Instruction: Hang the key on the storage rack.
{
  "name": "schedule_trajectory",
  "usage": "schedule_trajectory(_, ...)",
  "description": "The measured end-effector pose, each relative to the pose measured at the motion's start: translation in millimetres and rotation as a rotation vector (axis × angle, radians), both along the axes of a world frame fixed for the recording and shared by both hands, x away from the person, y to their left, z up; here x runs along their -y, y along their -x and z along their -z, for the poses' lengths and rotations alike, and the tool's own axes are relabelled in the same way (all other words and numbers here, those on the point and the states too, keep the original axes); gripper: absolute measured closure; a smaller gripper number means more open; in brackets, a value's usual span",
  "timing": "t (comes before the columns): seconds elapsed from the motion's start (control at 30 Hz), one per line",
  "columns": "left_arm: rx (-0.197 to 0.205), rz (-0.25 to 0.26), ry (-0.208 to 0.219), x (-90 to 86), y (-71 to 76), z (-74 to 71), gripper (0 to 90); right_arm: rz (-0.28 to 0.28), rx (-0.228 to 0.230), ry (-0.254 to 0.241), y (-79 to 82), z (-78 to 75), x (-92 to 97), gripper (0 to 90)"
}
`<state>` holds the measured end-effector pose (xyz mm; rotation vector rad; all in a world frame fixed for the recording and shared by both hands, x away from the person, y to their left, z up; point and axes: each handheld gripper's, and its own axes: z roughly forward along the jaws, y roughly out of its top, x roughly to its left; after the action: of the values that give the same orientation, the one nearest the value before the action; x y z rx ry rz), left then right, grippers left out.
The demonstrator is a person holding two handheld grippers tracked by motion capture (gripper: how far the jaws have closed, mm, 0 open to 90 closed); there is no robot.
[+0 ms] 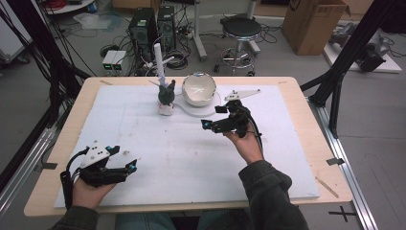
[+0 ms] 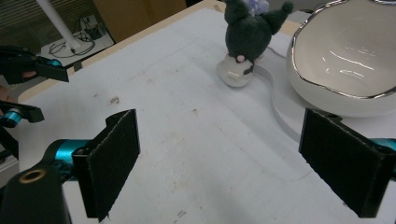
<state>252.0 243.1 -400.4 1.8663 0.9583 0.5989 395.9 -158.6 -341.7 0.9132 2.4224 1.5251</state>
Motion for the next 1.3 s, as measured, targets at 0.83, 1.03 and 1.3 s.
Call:
schedule_trajectory(0.83, -0.002, -0.001, 0.000, 0.8, -0.8, -0.1, 21.2, 0.017, 0.000, 0.020, 17.8, 8.8, 26.3, 11.9)
schedule_trajectory(1.03, -0.003, -0.002, 0.001, 1.0, -0.6, -0.2, 21.2, 0.021, 0.018, 0.027, 22.9, 10.8, 30.8, 11.9)
schedule_trajectory(1.3, -0.004, -0.002, 0.002, 0.5, -0.5, 0.1, 21.2, 0.037, 0.018, 0.035, 28.5, 18.6, 41.2, 11.9)
